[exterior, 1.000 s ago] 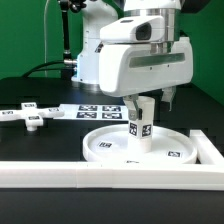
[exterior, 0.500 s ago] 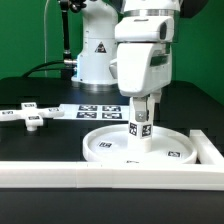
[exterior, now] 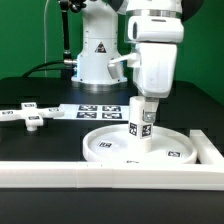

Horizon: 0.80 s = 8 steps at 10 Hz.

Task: Assemble round table

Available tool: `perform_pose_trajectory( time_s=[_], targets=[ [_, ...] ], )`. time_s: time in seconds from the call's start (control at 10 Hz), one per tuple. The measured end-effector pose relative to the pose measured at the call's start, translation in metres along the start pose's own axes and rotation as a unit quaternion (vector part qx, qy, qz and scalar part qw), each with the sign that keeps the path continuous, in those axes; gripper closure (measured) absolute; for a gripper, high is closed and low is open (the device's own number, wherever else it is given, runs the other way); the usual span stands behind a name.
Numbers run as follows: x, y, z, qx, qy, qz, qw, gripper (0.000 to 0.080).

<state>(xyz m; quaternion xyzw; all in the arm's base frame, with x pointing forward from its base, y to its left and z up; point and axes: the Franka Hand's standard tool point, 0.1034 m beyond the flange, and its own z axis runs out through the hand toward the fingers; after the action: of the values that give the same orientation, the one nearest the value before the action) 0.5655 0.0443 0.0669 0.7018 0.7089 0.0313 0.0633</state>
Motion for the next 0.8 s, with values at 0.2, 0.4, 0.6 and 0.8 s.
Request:
perform_pose_trajectory(
  time_s=[0.2,0.4,0.6,0.8],
  targets=[
    [-0.003,0.0,0.0,-0.001,-0.008,-0.076,0.997,0.015],
    [-0.008,-0.002,0.002,0.001,-0.012,-0.133,0.991,0.015],
    [-0.014,-0.003,0.004,0.004,-0.02,-0.199,0.98,0.015],
    [-0.016,-0.004,0.004,0.005,-0.025,-0.25,0.968,0.015]
  ],
)
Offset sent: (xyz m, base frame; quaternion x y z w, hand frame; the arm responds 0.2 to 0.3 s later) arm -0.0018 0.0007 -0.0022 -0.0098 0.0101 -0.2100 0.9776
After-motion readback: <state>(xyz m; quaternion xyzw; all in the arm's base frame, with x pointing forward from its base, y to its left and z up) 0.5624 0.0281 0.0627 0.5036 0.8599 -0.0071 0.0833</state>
